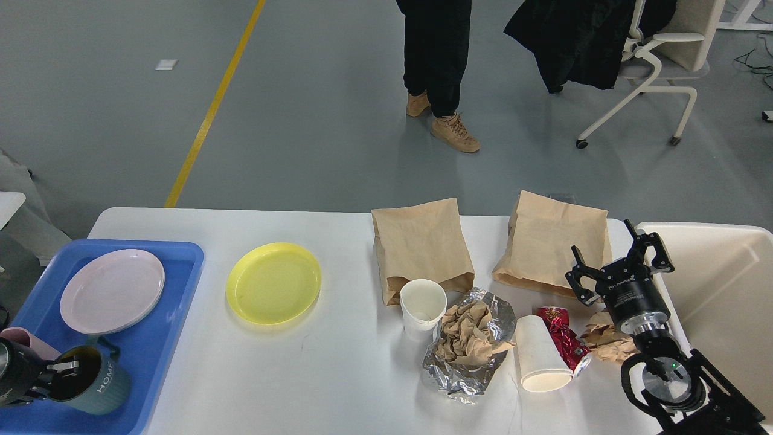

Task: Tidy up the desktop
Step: 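Carry the green mug onto the blue tray beside the pink mug, then open the left gripper and lift it off the green mug, then lower the left gripper to the edge of the yellow plate, then pinch the yellow plate rim with the left gripper, then lift the yellow plate and lay it onto the pink plate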

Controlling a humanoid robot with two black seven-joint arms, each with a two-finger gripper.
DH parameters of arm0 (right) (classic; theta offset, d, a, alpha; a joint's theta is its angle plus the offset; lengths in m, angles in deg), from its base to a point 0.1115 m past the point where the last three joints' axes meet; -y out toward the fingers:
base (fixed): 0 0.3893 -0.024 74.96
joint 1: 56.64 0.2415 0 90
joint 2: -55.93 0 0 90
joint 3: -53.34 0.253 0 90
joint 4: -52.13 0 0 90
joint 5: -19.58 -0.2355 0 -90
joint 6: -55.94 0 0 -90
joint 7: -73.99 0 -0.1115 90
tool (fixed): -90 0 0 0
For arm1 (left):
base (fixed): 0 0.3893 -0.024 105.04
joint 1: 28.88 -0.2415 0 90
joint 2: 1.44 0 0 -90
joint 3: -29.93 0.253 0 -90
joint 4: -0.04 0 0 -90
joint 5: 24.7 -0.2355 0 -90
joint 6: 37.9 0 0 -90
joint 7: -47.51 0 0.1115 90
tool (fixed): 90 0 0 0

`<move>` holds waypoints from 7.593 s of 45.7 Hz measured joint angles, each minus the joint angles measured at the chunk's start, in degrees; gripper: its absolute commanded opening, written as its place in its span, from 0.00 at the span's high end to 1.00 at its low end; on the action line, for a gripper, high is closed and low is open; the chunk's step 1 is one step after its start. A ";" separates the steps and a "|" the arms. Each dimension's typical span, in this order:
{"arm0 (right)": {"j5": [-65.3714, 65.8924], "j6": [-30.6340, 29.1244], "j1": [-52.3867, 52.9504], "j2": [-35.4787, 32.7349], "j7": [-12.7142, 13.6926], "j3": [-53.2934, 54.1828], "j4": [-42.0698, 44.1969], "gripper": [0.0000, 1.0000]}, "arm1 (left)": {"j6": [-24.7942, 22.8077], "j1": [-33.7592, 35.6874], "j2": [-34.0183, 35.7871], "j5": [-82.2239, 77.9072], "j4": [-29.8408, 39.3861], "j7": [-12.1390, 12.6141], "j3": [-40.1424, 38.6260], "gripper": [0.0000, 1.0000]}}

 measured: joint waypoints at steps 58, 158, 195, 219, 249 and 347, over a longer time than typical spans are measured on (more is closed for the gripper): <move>0.00 0.00 0.01 0.01 0.00 0.00 -0.05 0.00 | -11.30 35.96 -5.60 3.46 16.12 0.00 19.13 0.04; 0.00 0.00 0.00 0.00 0.00 0.00 -0.03 0.00 | 18.40 -2.01 -16.43 37.02 -0.07 3.56 -17.18 0.07; 0.00 0.00 0.00 0.00 0.00 0.00 0.00 0.00 | 21.74 -10.44 -26.33 36.87 -12.70 14.34 -31.36 0.11; 0.00 0.00 0.00 0.00 0.00 0.00 -0.01 0.00 | 18.24 -12.50 -27.39 36.38 -15.85 14.21 -31.55 0.57; 0.00 0.00 0.00 0.00 0.00 0.00 -0.02 0.00 | 11.18 -11.79 -24.52 36.98 -13.48 14.80 -31.29 0.81; 0.00 0.00 0.00 0.00 0.00 0.00 -0.05 0.00 | 3.82 32.15 -4.99 42.43 26.04 14.49 -1.70 1.00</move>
